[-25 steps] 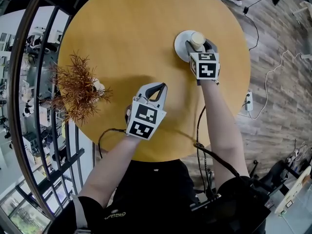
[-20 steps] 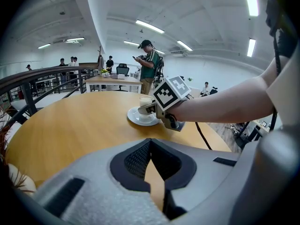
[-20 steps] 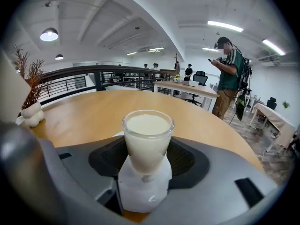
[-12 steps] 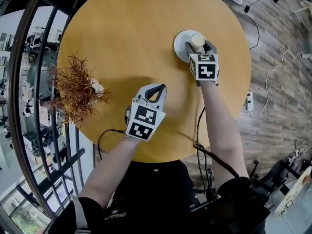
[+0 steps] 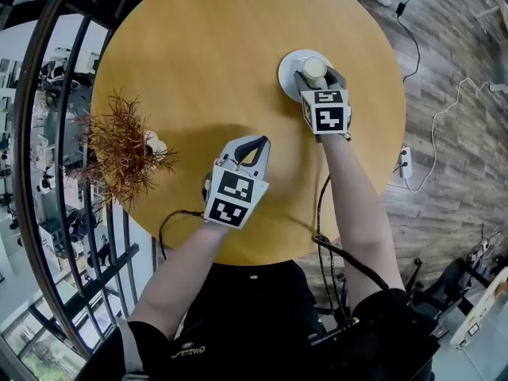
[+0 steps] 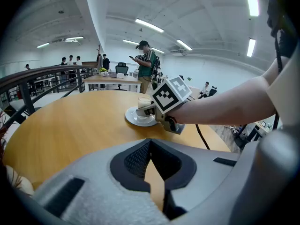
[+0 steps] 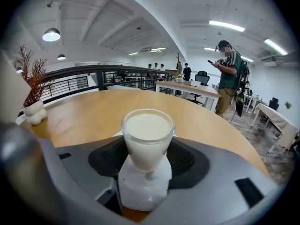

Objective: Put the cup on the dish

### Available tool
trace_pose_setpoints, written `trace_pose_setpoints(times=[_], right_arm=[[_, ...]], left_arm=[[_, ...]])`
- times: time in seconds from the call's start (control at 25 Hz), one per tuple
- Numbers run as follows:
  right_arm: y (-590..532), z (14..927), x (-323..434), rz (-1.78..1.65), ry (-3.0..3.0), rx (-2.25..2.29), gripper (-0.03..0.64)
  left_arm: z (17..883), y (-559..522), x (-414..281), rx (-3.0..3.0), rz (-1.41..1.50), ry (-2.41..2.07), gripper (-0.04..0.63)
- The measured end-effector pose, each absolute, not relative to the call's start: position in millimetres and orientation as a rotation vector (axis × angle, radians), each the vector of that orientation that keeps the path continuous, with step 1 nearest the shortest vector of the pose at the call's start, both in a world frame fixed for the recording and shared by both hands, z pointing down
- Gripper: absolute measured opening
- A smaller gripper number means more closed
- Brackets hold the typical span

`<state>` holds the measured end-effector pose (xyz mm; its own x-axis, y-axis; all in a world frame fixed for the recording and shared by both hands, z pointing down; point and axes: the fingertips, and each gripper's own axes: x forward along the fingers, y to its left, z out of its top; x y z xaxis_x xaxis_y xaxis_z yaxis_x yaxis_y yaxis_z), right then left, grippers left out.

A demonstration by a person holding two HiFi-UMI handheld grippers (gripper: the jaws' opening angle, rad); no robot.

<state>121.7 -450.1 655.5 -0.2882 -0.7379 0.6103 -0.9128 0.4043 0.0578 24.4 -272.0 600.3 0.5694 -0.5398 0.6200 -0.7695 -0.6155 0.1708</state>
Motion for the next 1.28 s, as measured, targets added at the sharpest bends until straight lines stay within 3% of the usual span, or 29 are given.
trace_pose_setpoints(times=[1.28], right_arm=[[-448.7, 652.7, 115.8, 0.460, -2.138, 1.391, 0.282]], left_arm=[[598.1, -268.4, 24.3, 2.392, 0.727, -1.064, 0.008]])
